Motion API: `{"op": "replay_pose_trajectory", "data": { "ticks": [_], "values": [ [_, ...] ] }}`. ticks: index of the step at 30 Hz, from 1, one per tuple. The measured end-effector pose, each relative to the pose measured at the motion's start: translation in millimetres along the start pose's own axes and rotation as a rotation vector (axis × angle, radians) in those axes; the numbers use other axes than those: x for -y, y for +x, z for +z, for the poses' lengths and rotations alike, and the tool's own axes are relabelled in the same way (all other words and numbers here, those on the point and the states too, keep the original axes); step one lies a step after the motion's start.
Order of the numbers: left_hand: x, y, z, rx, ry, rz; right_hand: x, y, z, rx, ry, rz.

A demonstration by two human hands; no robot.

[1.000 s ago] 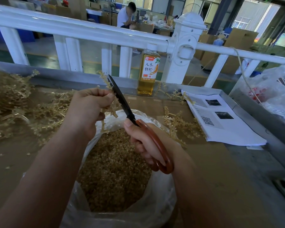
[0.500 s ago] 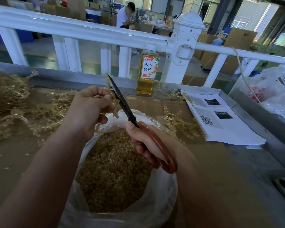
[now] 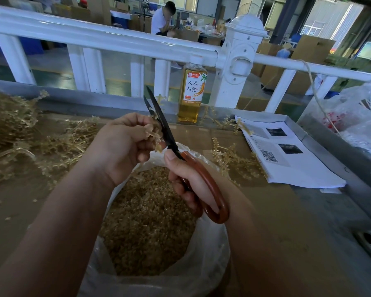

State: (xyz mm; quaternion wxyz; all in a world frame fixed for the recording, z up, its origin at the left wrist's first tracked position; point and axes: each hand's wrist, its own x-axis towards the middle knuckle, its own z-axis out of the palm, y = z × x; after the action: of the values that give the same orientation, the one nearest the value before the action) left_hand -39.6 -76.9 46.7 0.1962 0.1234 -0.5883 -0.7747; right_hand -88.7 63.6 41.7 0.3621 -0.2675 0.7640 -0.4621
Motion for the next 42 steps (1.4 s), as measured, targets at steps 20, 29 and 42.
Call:
{"op": "replay_pose_trajectory", "data": {
  "ticks": [20,29,42],
  "values": [
    [2,-1,6,0.013,-0.084,-0.03,-15,8,-5,0.118,0.283,0.011],
    [1,-1,6,0.008,-0.082,-0.031,-18,8,-2,0.118,0.31,-0.128],
    [-1,-3,6,0.022,-0.059,-0.025,-8,8,-3,0.037,0.176,0.015]
  ]
}}
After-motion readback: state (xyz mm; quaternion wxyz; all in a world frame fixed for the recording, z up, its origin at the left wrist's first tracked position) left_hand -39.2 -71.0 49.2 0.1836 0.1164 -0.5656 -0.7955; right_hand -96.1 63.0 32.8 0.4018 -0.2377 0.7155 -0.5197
